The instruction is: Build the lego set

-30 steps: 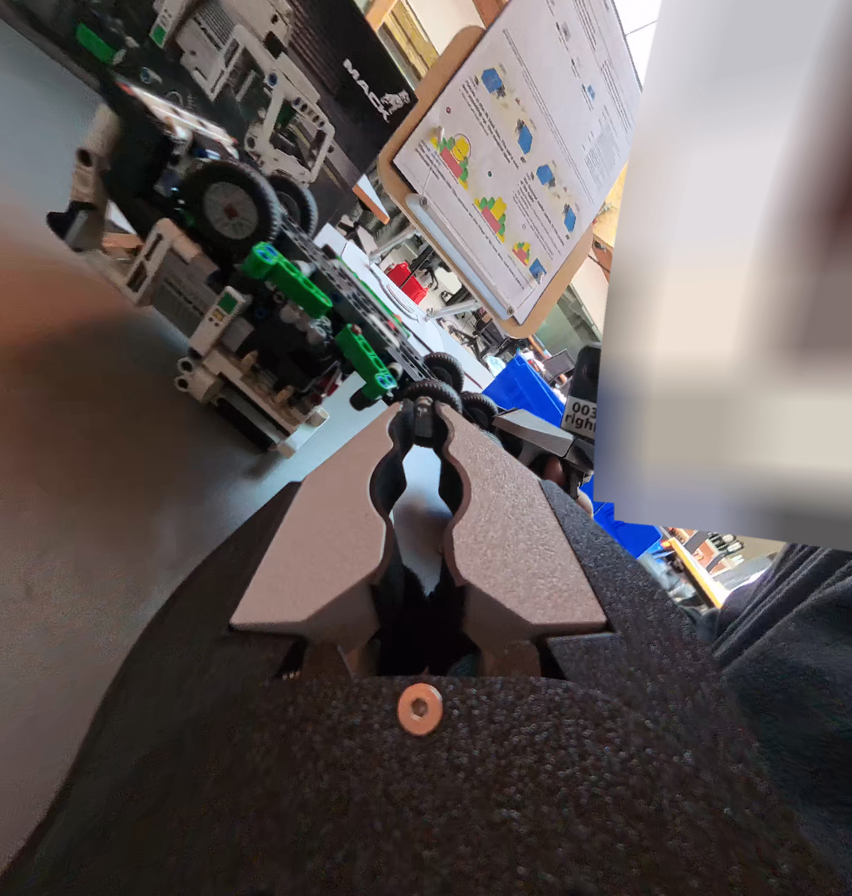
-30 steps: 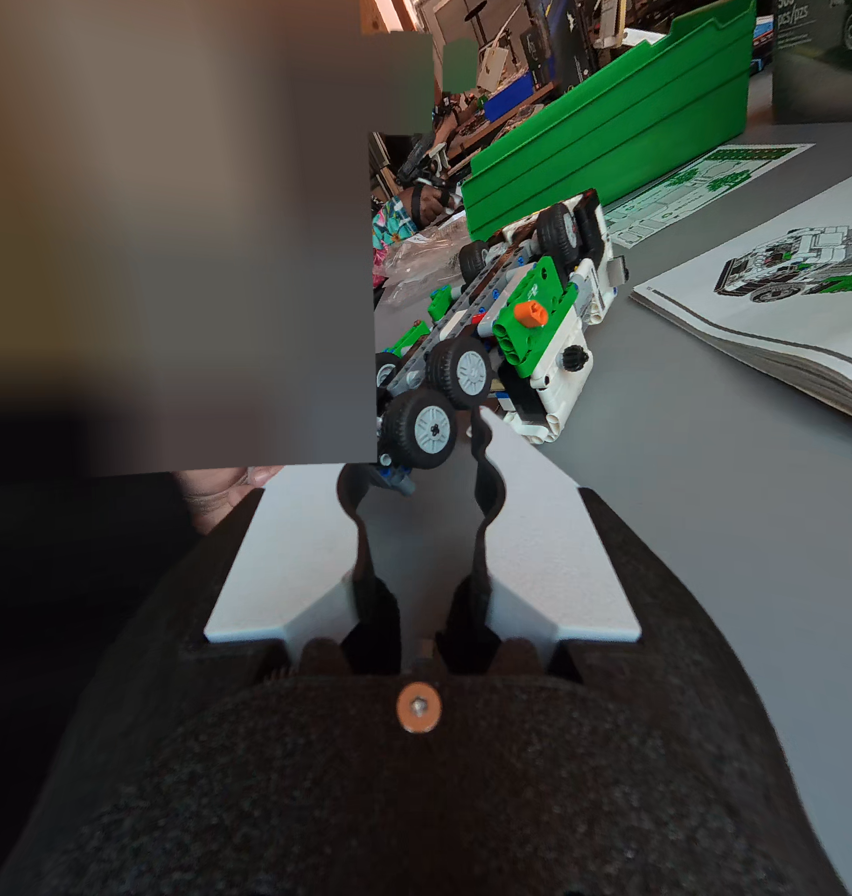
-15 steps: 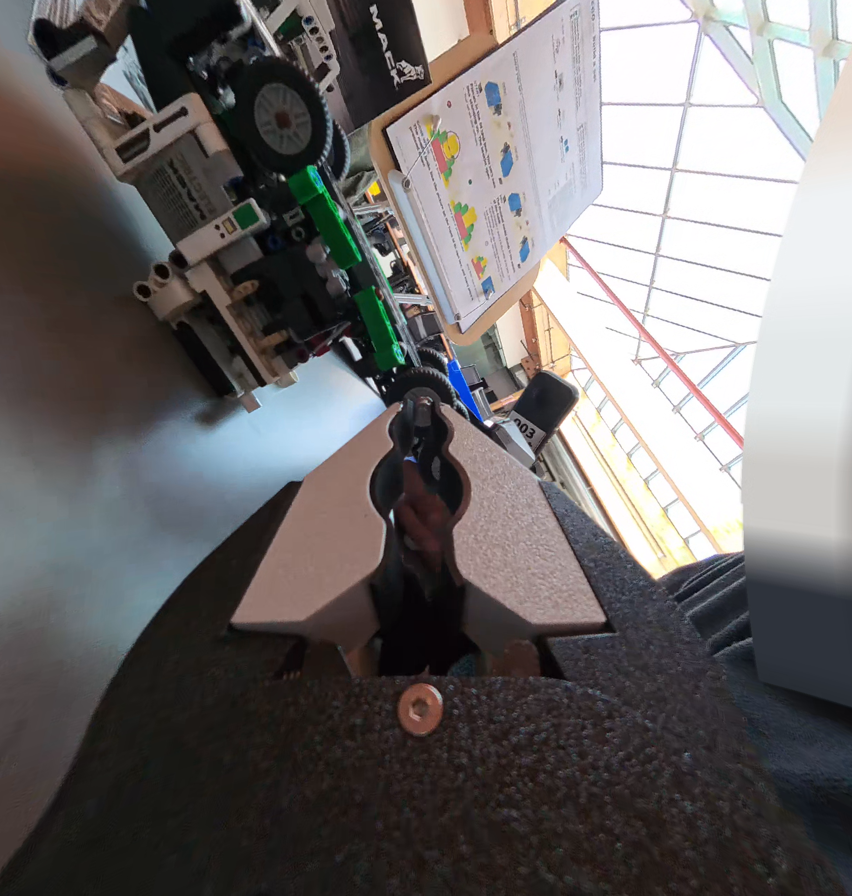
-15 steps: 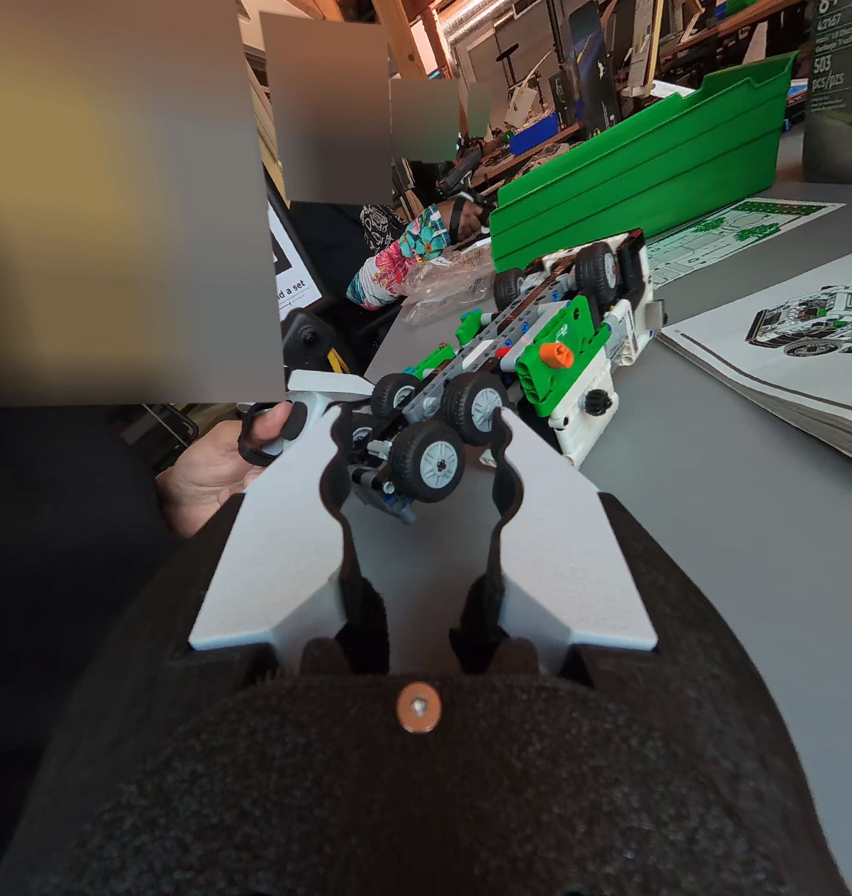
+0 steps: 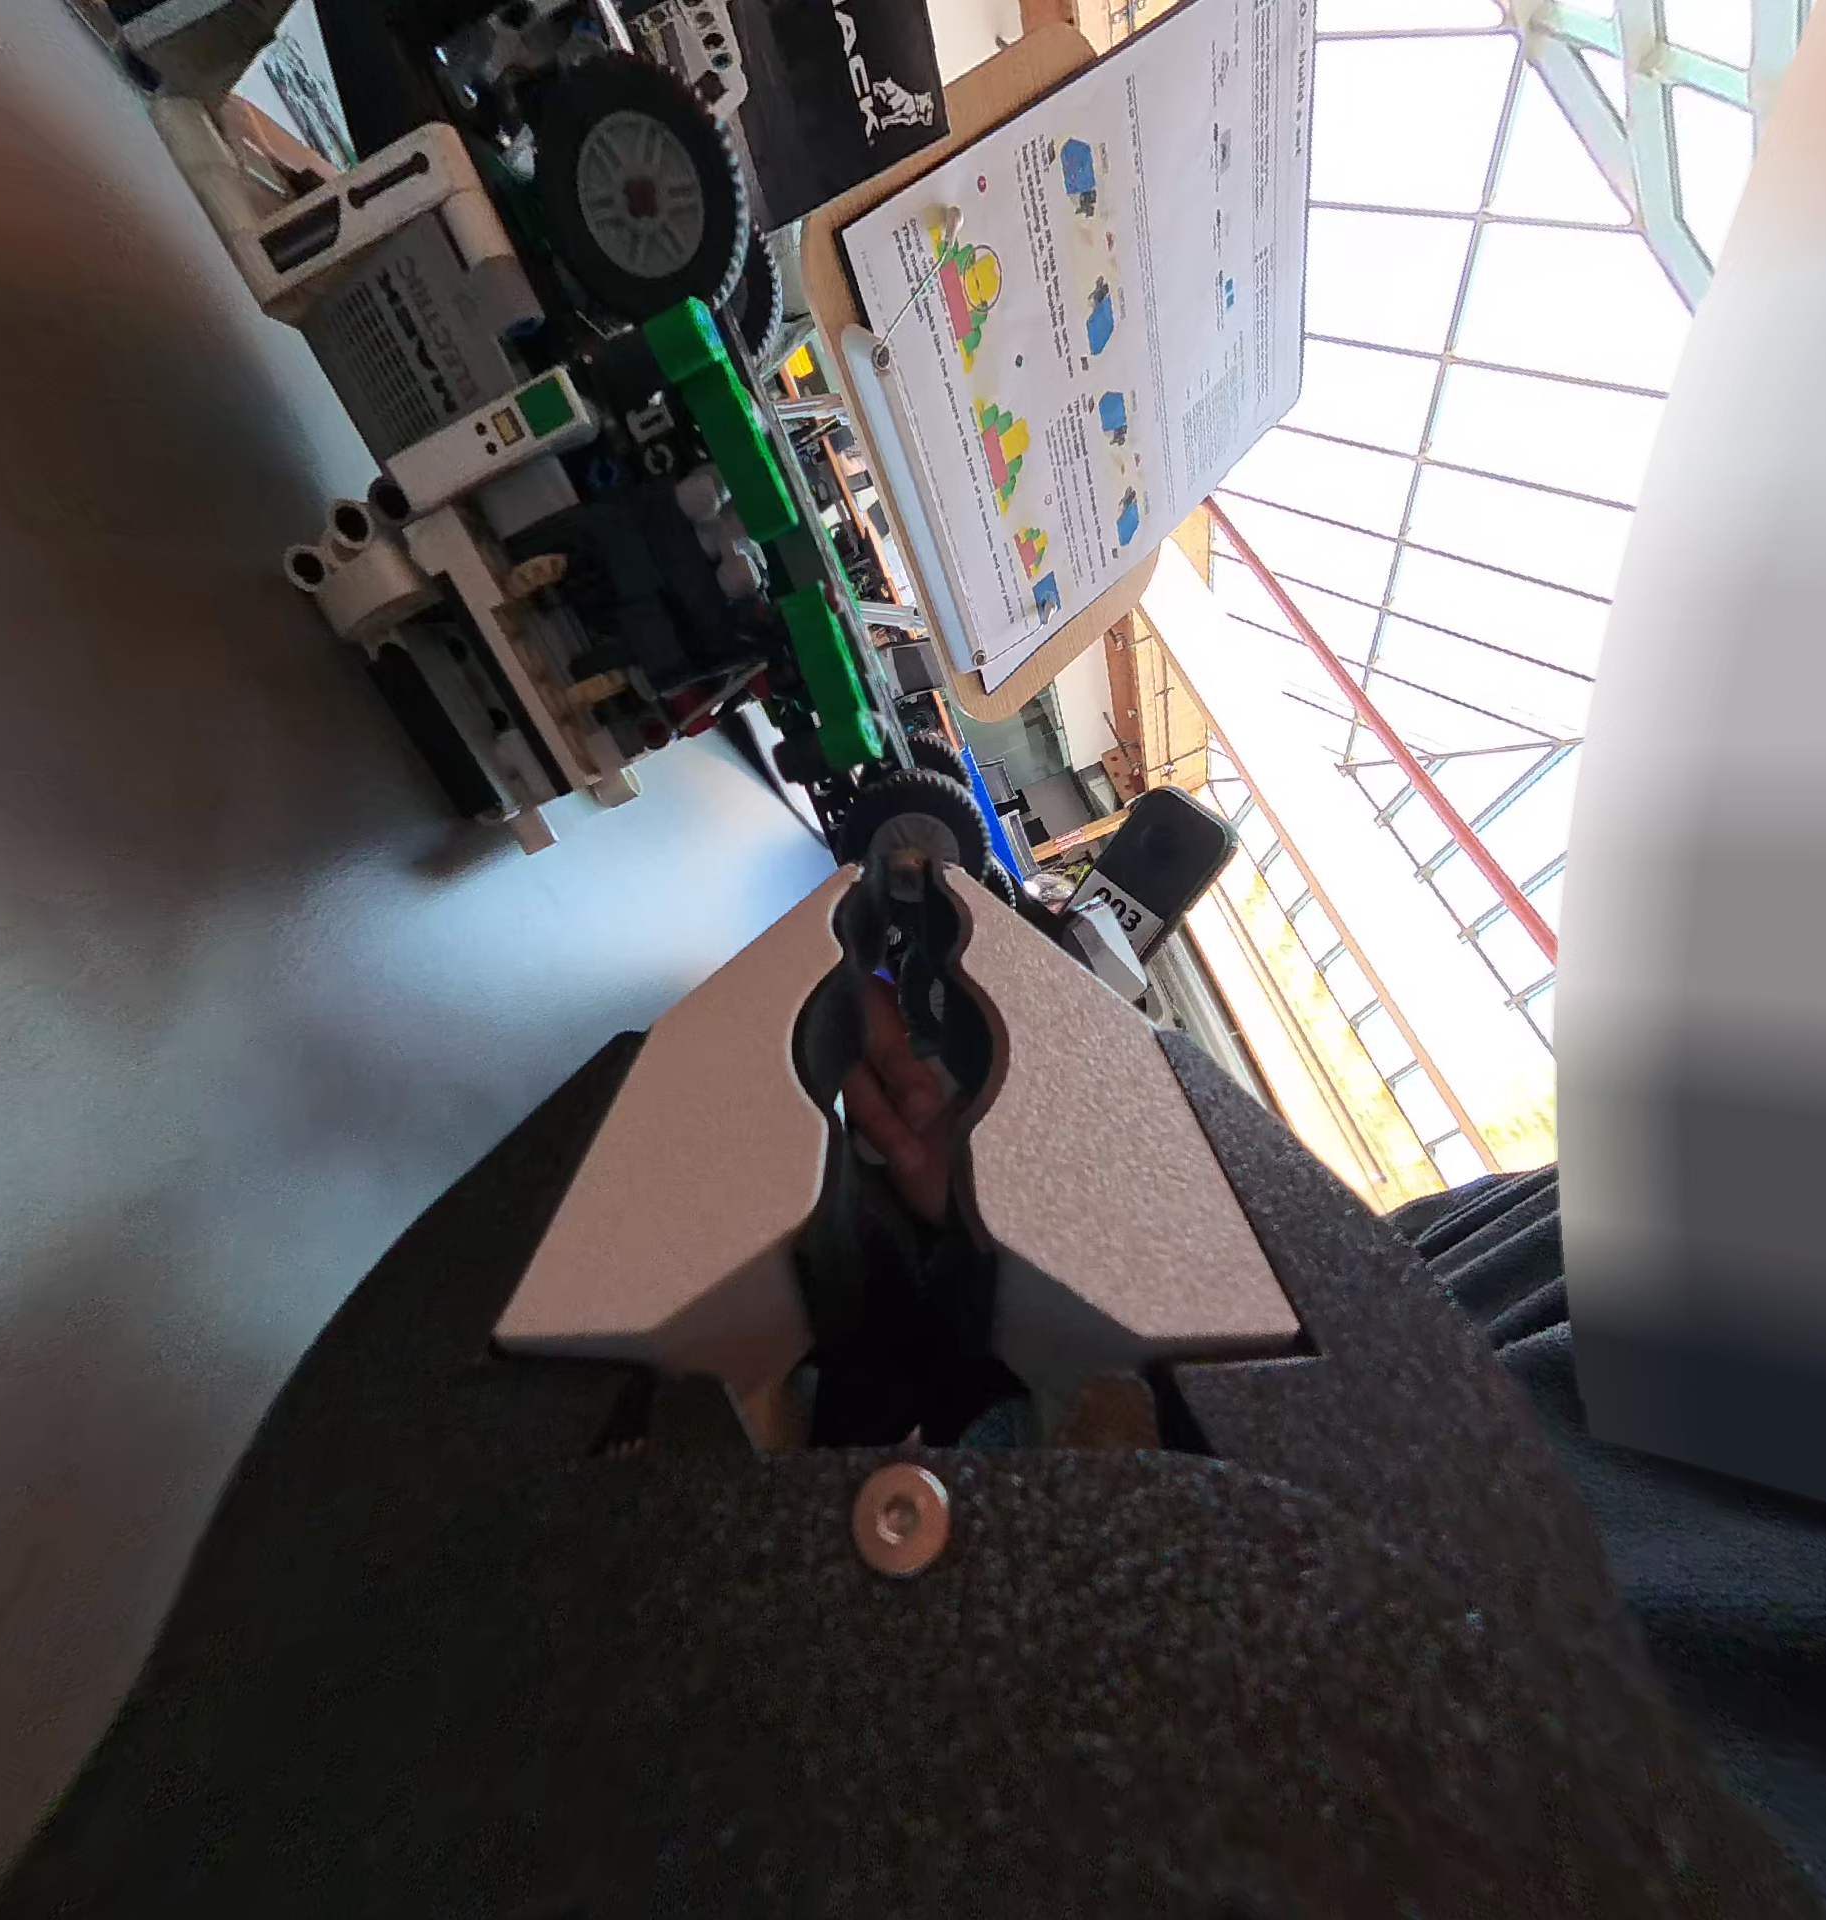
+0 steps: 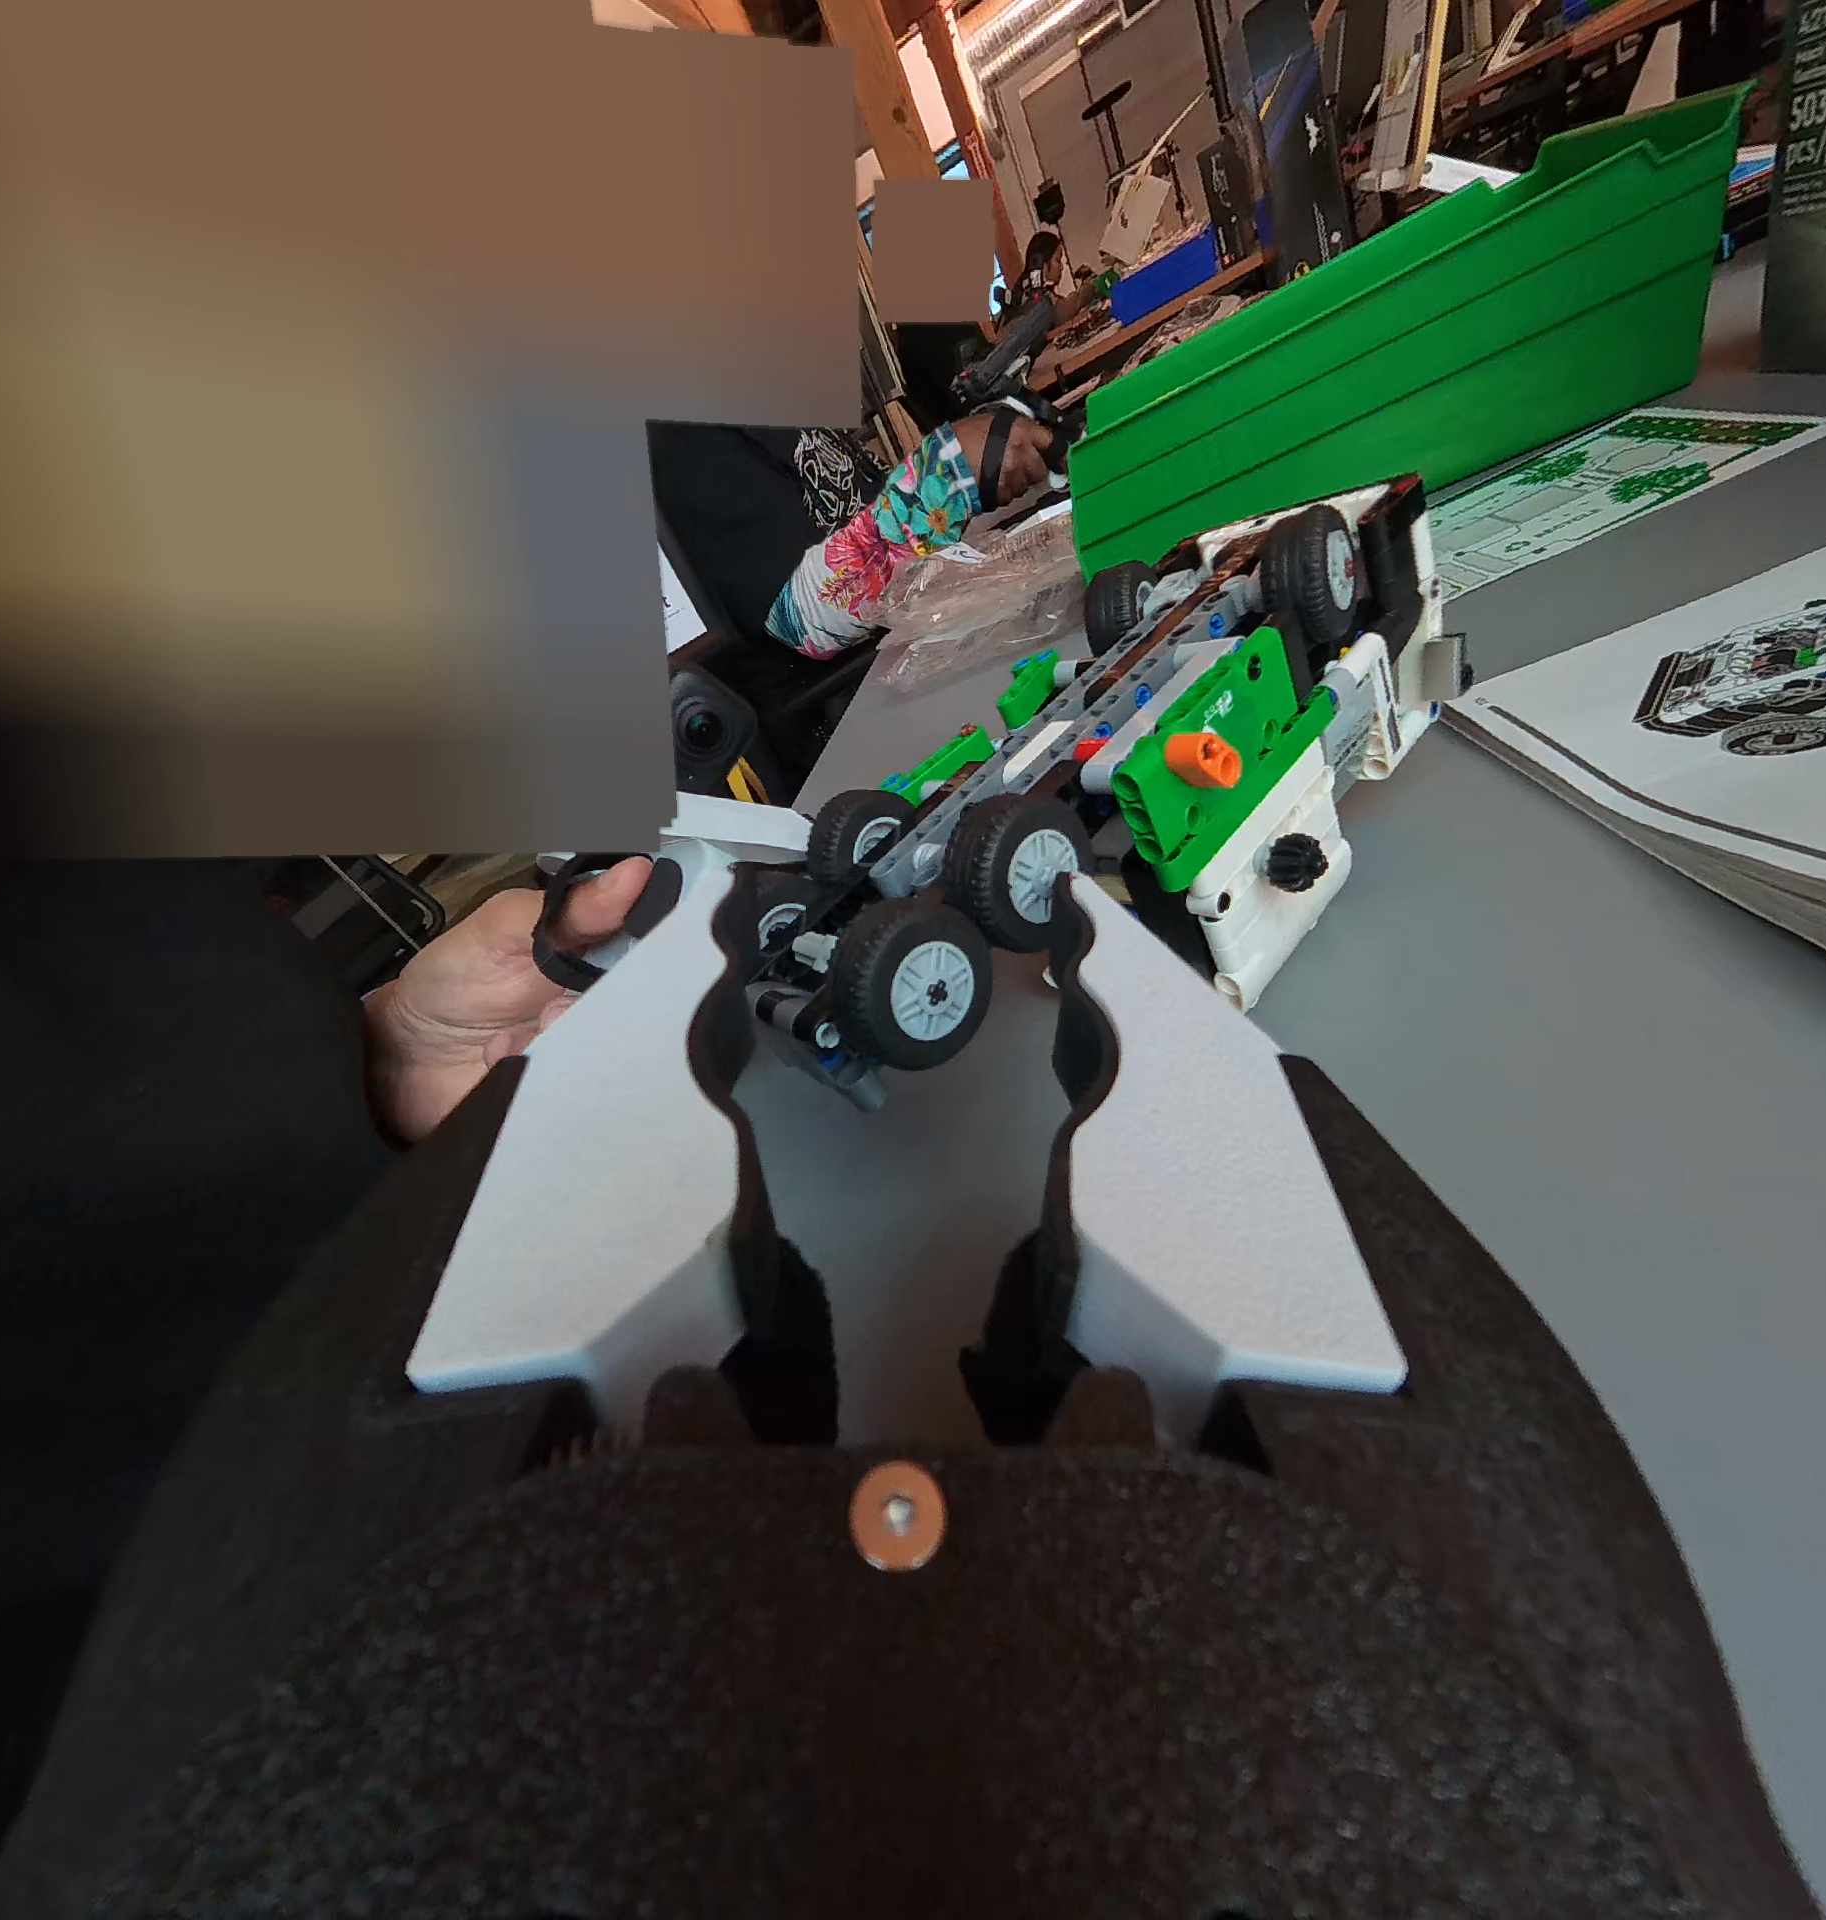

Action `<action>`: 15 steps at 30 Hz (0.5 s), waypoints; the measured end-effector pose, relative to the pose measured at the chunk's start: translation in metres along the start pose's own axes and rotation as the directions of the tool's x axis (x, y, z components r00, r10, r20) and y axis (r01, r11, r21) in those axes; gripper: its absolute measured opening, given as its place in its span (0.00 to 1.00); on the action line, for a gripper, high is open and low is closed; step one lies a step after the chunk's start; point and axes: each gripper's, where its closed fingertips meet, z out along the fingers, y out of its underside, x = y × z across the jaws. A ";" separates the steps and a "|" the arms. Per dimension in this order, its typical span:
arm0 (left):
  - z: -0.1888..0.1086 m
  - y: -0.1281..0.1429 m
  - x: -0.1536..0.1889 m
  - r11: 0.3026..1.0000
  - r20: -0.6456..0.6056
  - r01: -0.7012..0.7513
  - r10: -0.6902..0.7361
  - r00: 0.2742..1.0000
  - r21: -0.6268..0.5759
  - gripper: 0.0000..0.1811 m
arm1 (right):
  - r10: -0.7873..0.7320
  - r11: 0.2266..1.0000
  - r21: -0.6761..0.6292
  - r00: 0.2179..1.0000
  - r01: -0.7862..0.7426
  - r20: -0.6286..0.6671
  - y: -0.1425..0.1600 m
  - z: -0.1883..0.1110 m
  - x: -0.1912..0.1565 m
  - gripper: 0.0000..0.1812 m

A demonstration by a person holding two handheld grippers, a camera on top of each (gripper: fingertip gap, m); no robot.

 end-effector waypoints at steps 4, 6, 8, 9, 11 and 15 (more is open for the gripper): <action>-0.001 -0.001 0.000 1.000 0.003 -0.015 0.015 1.000 -0.002 0.03 | -0.018 1.000 -0.004 1.000 0.018 -0.006 0.000 0.002 0.000 0.30; -0.002 -0.003 0.000 1.000 0.004 -0.025 0.025 1.000 -0.004 0.02 | -0.029 1.000 -0.009 0.999 0.029 -0.015 0.000 0.004 0.001 0.30; -0.002 -0.003 0.001 0.999 0.007 -0.049 0.049 0.999 -0.013 0.02 | -0.046 0.999 -0.016 0.999 0.046 -0.027 0.000 0.005 0.002 0.30; -0.002 -0.003 0.001 0.998 0.010 -0.066 0.066 0.998 -0.018 0.02 | -0.054 0.998 -0.019 0.998 0.054 -0.032 0.000 0.006 0.001 0.30; -0.002 -0.003 0.000 0.995 0.022 -0.093 0.094 0.995 -0.030 0.02 | -0.074 0.997 -0.027 0.996 0.072 -0.049 0.001 0.007 0.002 0.29; -0.002 -0.002 -0.001 0.992 0.028 -0.118 0.119 0.992 -0.052 0.03 | -0.047 0.998 -0.034 0.994 0.044 -0.096 -0.001 0.008 0.010 0.22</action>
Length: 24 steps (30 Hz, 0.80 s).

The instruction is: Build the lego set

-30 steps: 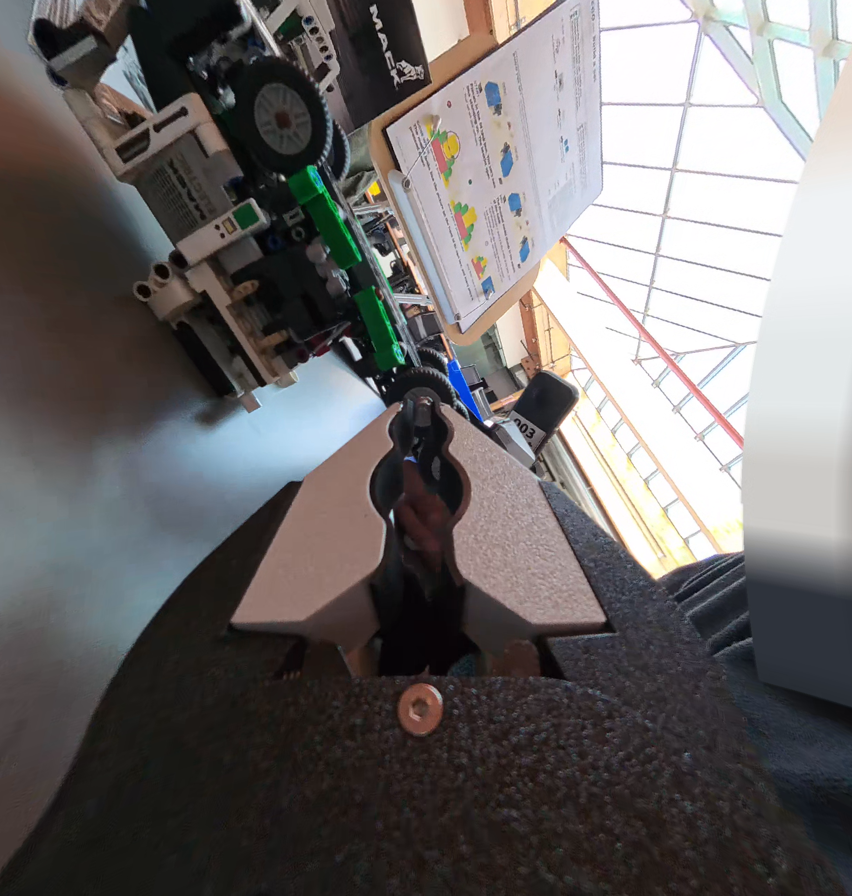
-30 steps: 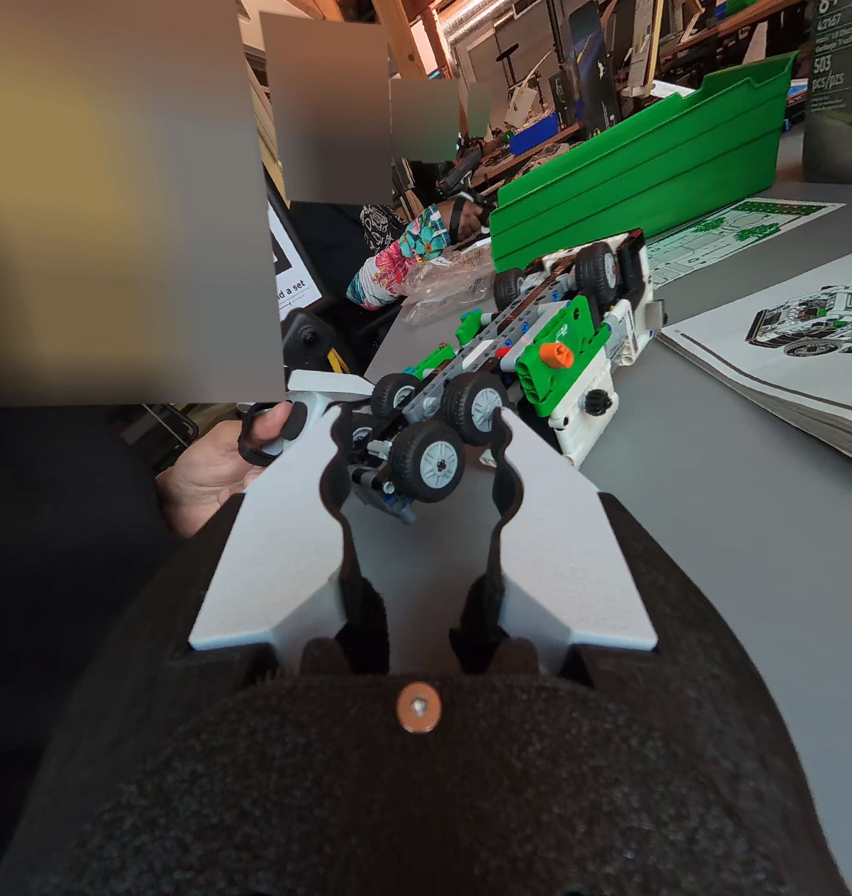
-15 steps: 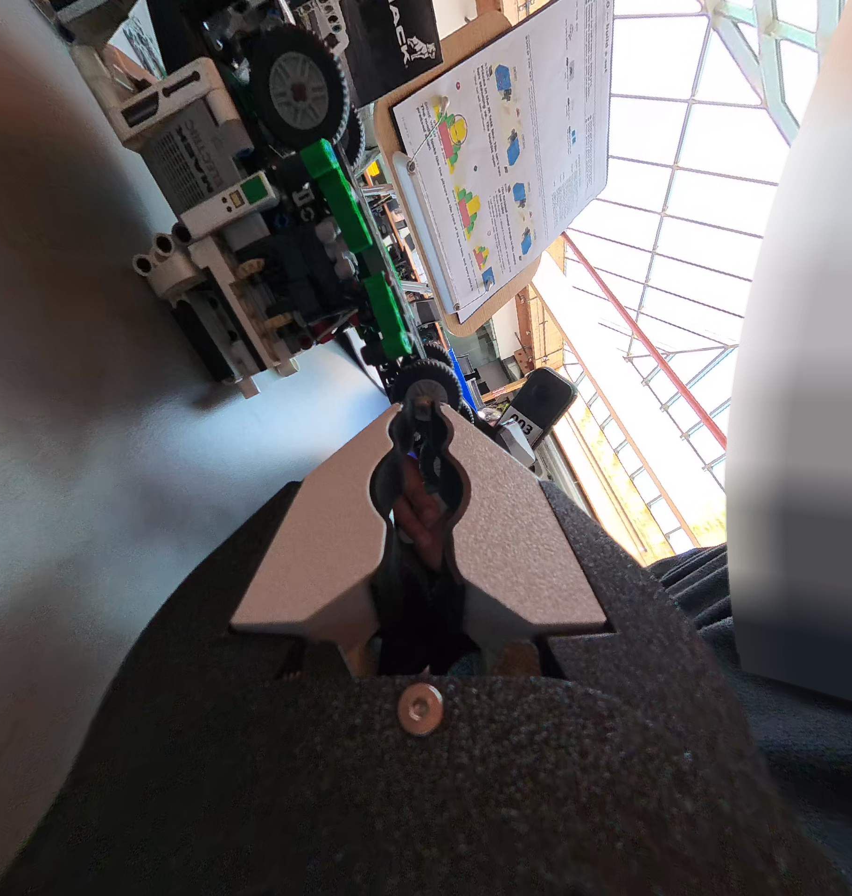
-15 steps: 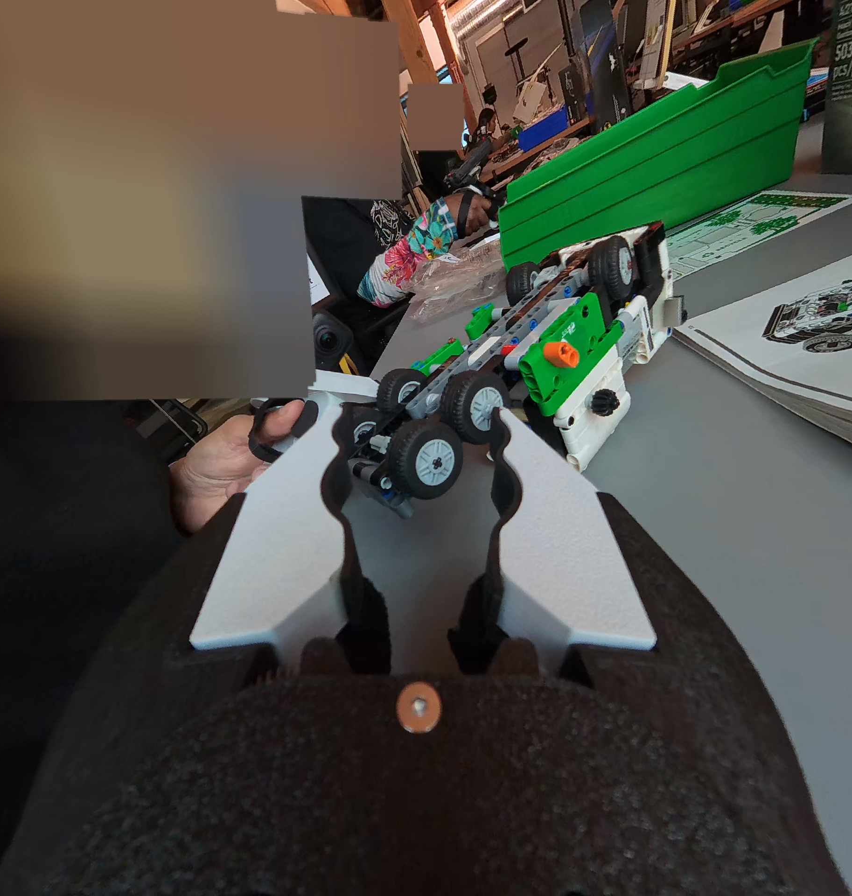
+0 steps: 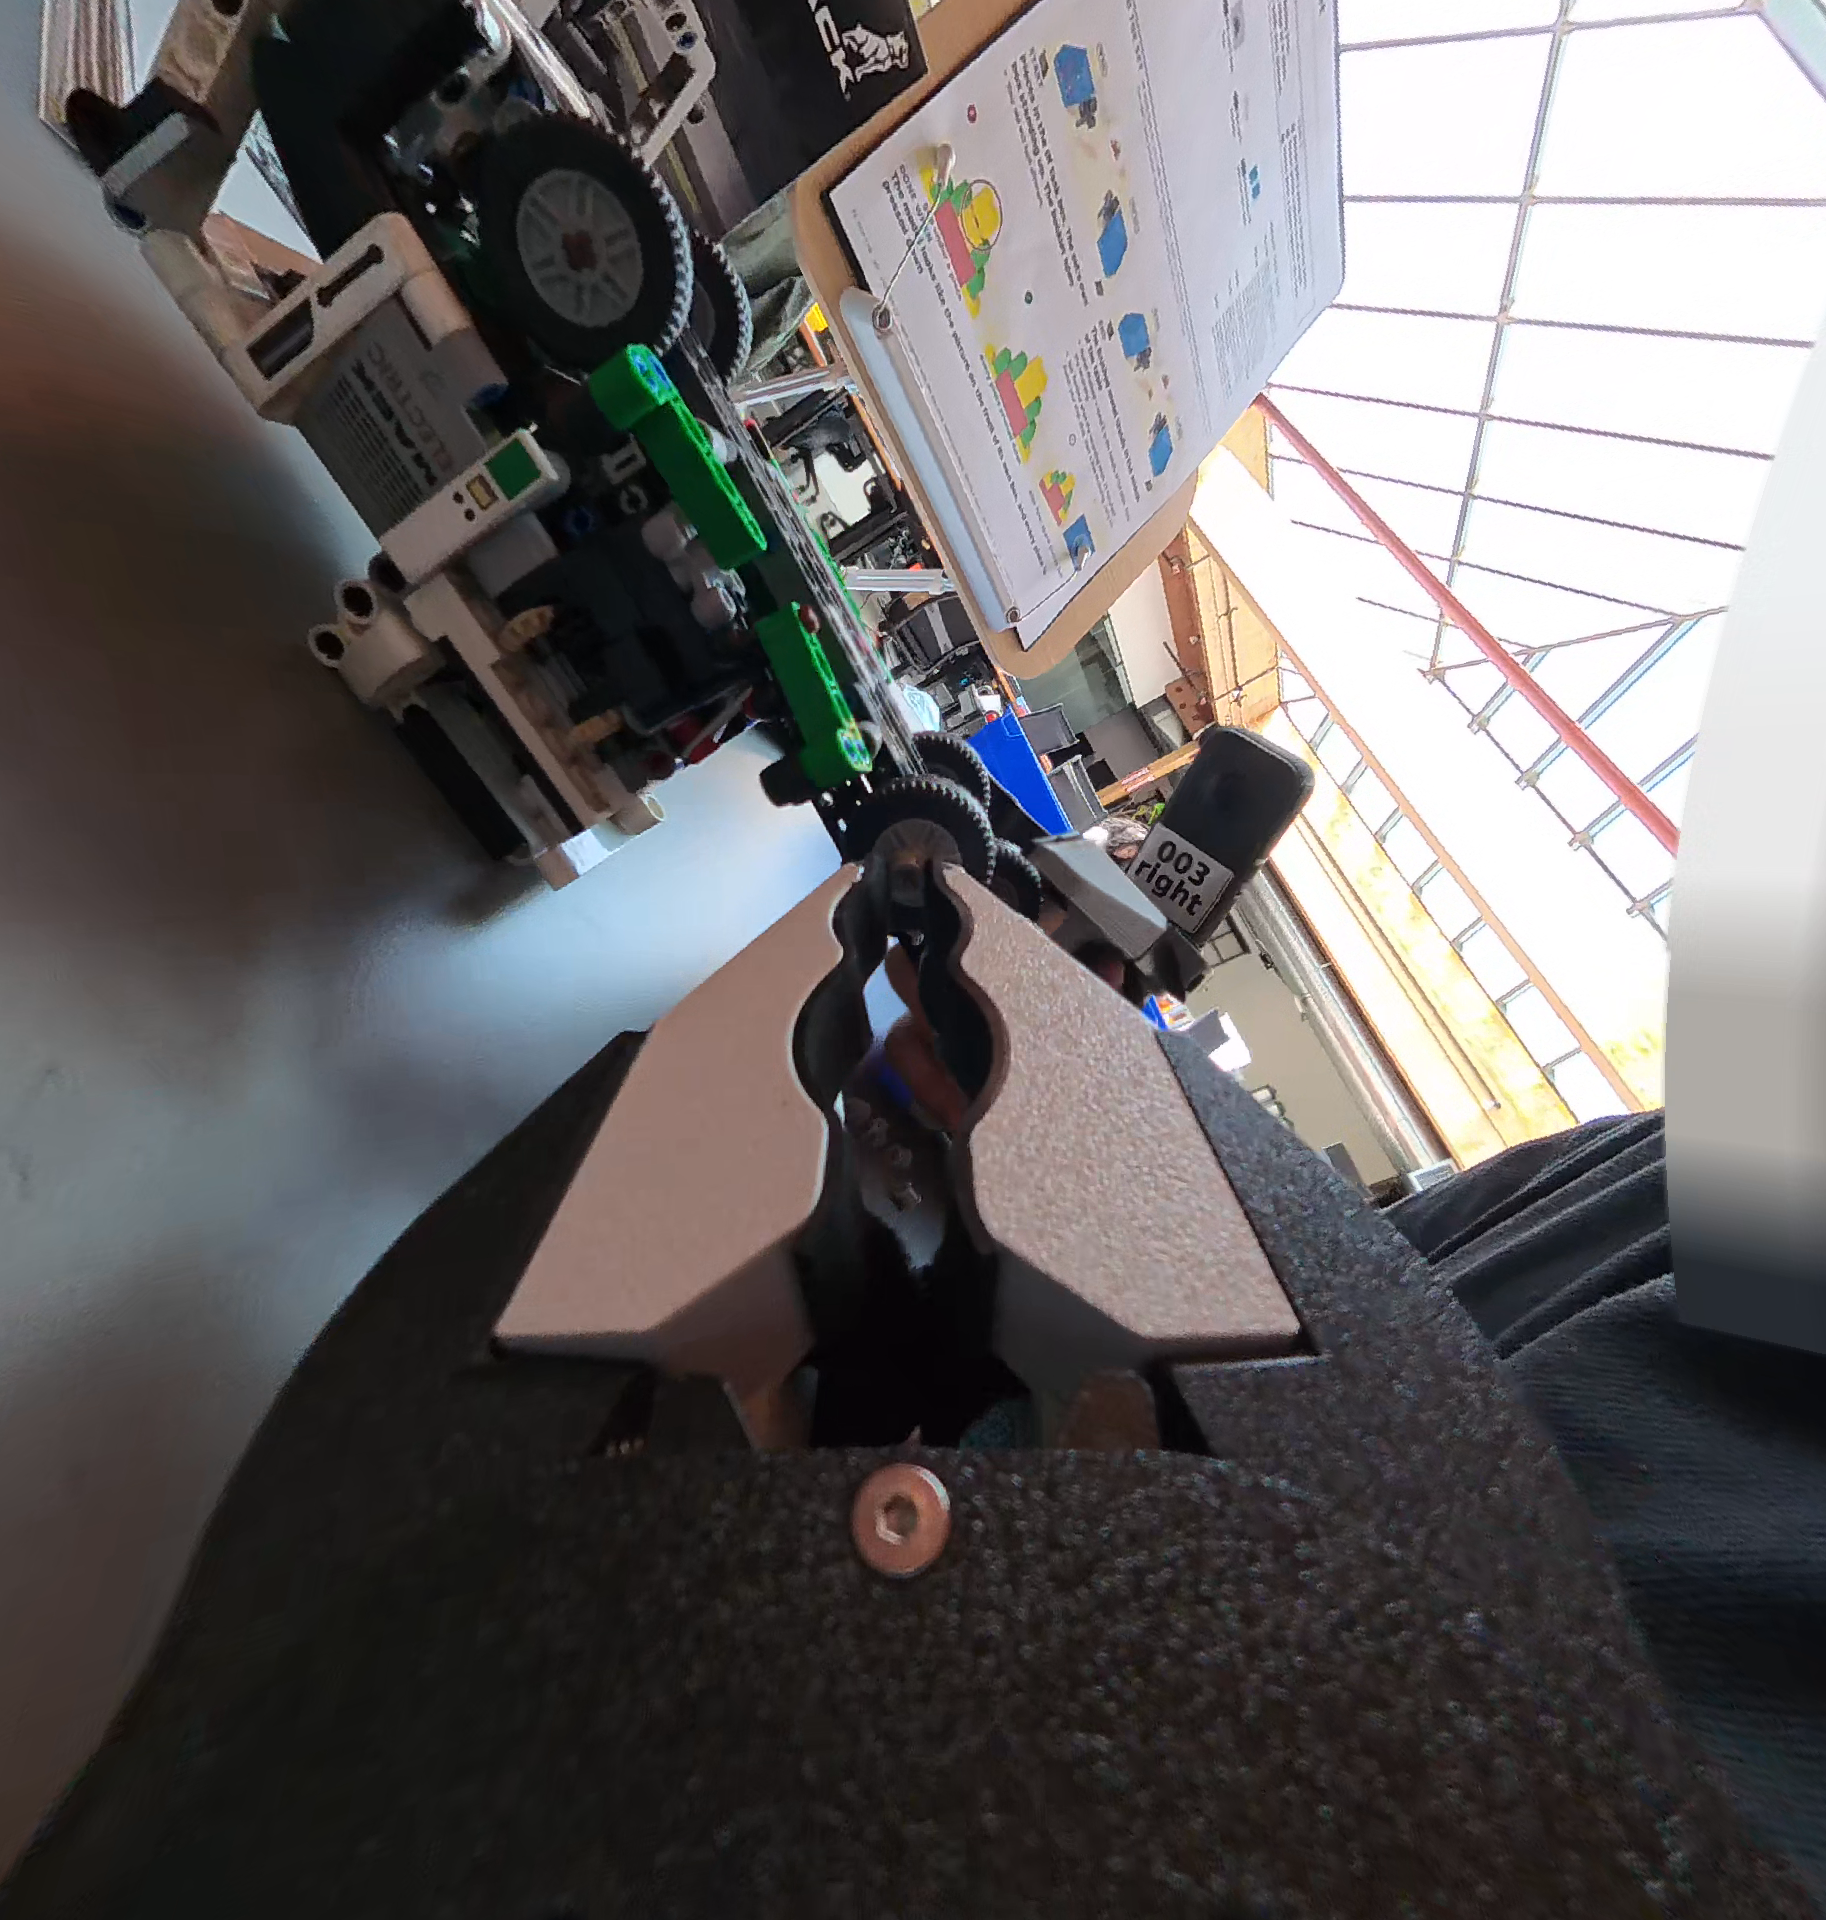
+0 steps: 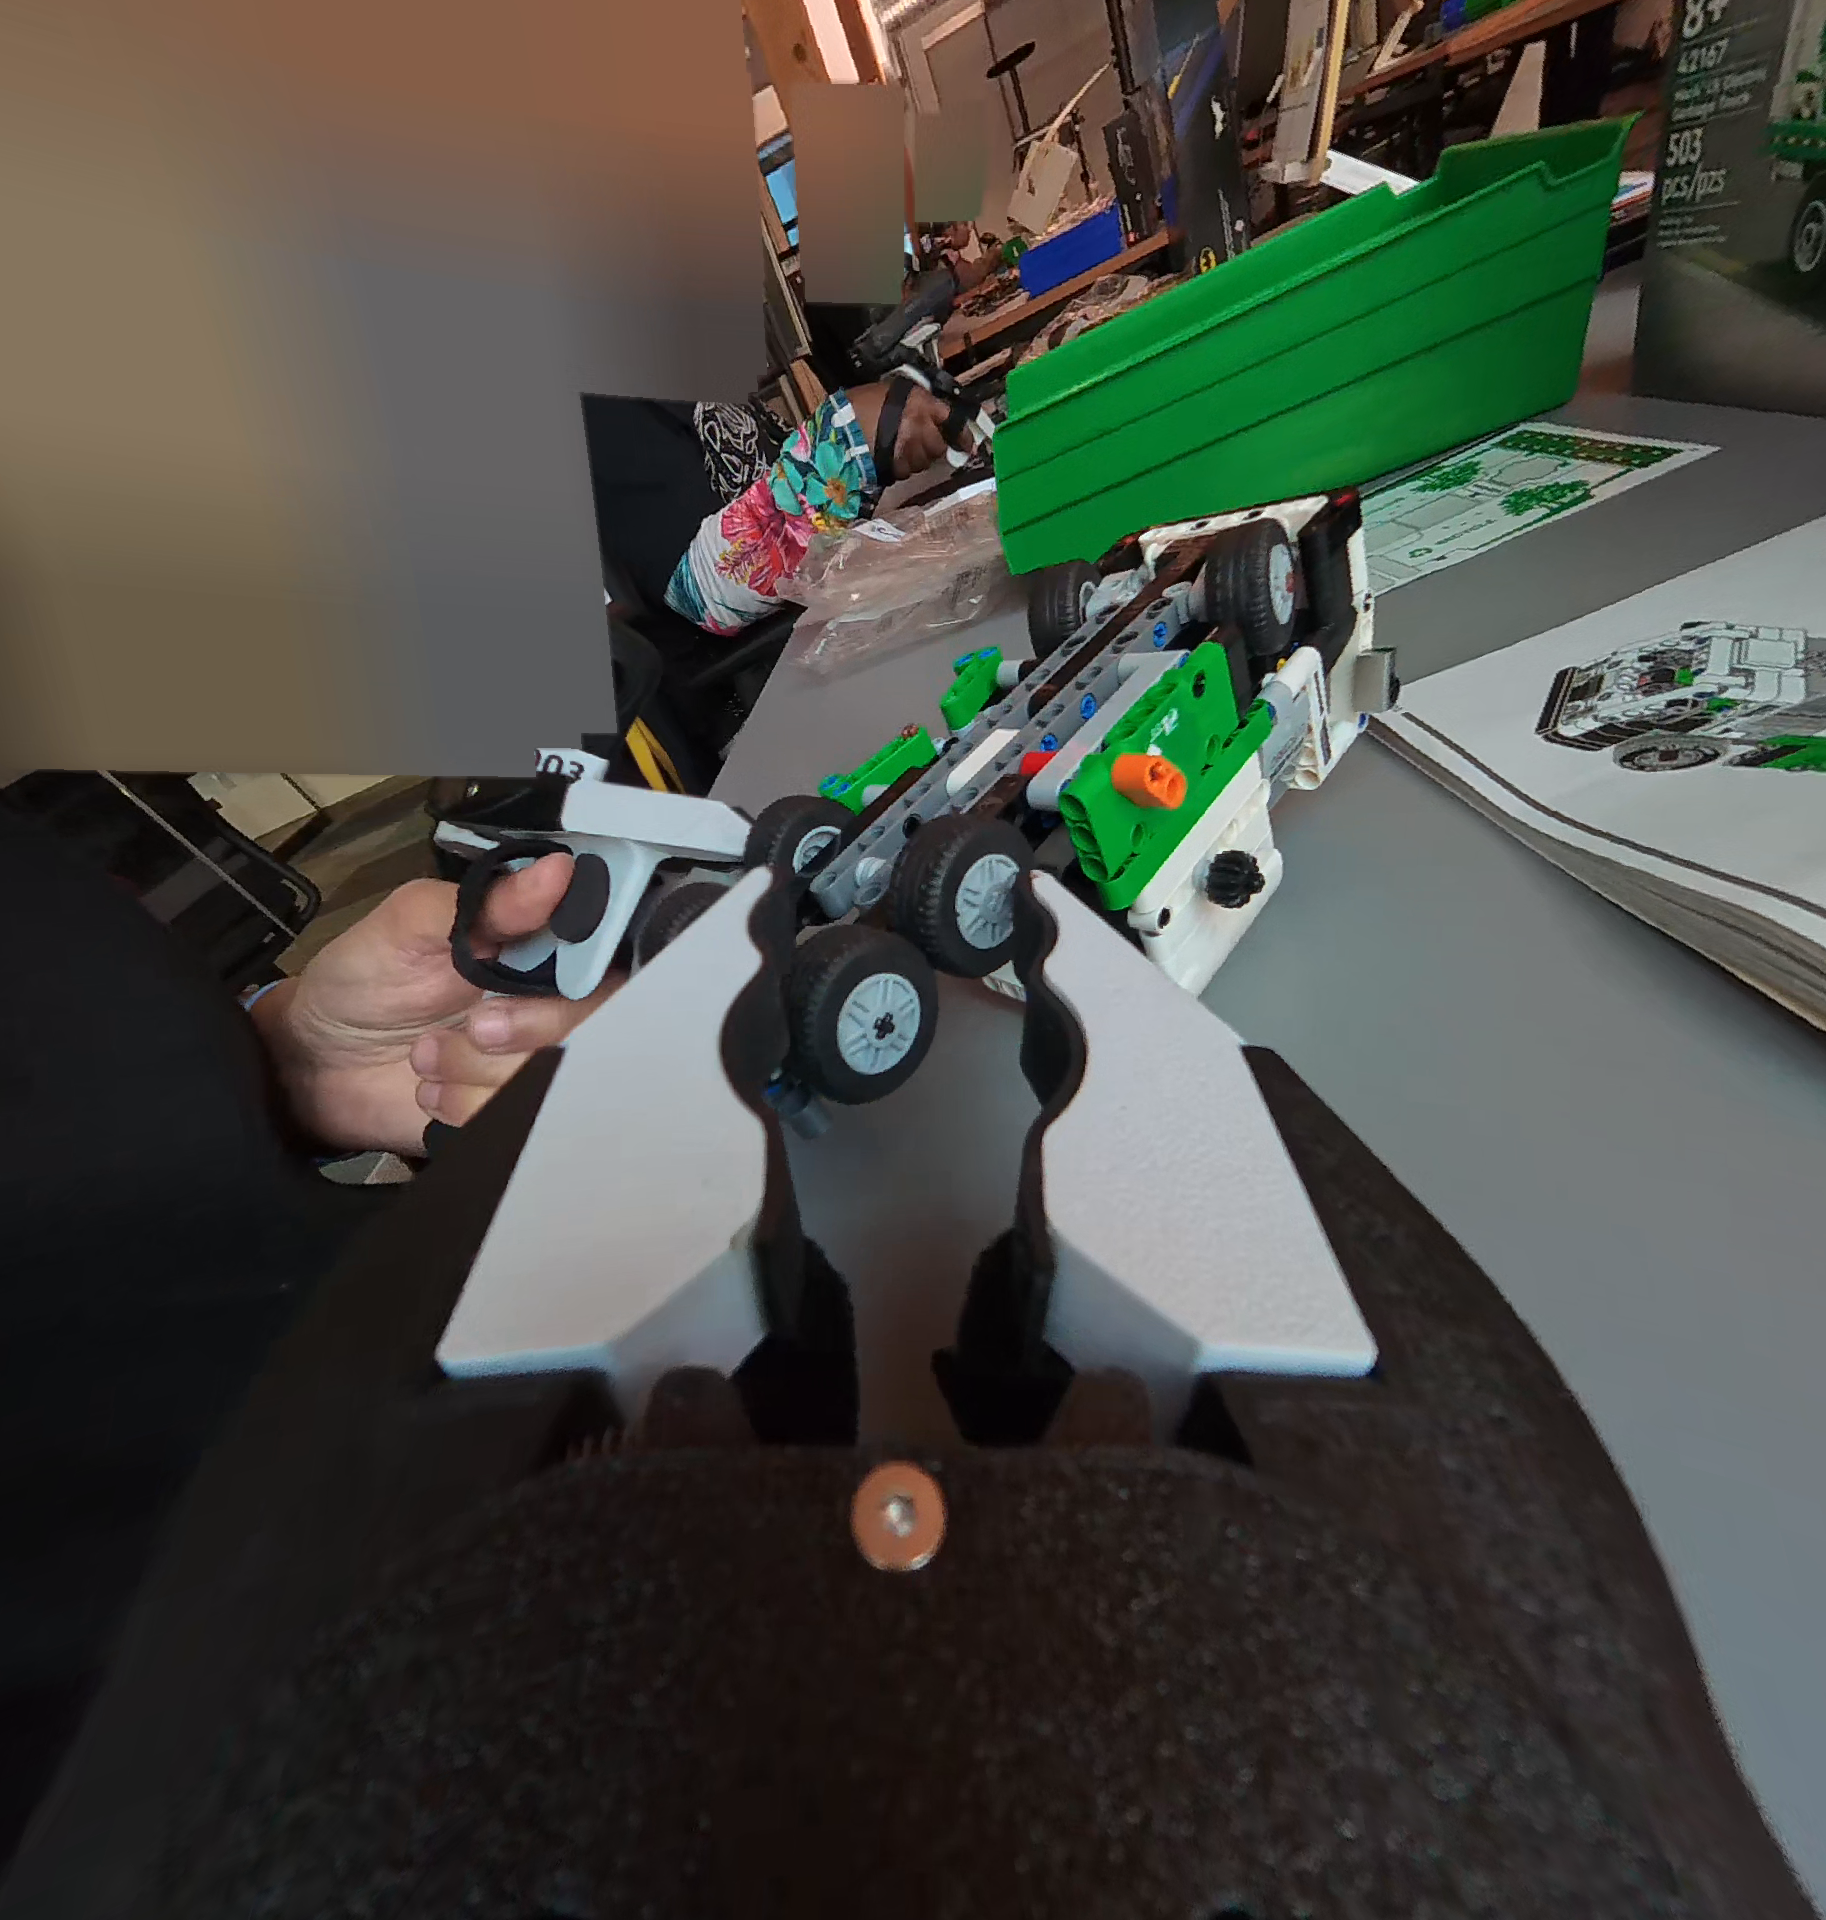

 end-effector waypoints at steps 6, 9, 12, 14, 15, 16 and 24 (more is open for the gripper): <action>0.001 0.001 0.001 0.999 0.012 -0.041 0.042 0.999 -0.016 0.03 | 0.061 0.998 -0.003 0.997 -0.061 -0.050 -0.001 0.002 0.007 0.15; 0.001 0.000 0.001 0.998 0.021 -0.055 0.056 0.998 -0.023 0.02 | 0.068 0.997 -0.017 0.994 -0.069 -0.086 0.000 0.002 0.010 0.13; 0.002 0.000 0.002 0.997 0.025 -0.070 0.071 0.997 -0.041 0.03 | 0.059 0.997 -0.036 0.992 -0.064 -0.112 0.000 0.002 0.011 0.13; 0.003 0.001 0.002 0.993 0.031 -0.100 0.102 0.994 -0.058 0.03 | 0.047 0.997 -0.051 0.991 -0.054 -0.127 0.000 0.001 0.012 0.12; 0.003 0.001 0.002 0.991 0.035 -0.115 0.117 0.993 -0.063 0.03 | 0.037 0.997 -0.059 0.990 -0.045 -0.133 0.001 0.001 0.012 0.12; 0.003 0.001 0.002 0.990 0.040 -0.127 0.130 0.991 -0.063 0.03 | 0.034 0.997 -0.063 0.989 -0.043 -0.141 0.000 0.001 0.012 0.12; 0.004 0.001 0.001 0.975 0.082 -0.209 0.214 0.973 -0.071 0.03 | 0.053 0.996 -0.059 0.988 -0.062 -0.146 0.000 0.001 0.013 0.12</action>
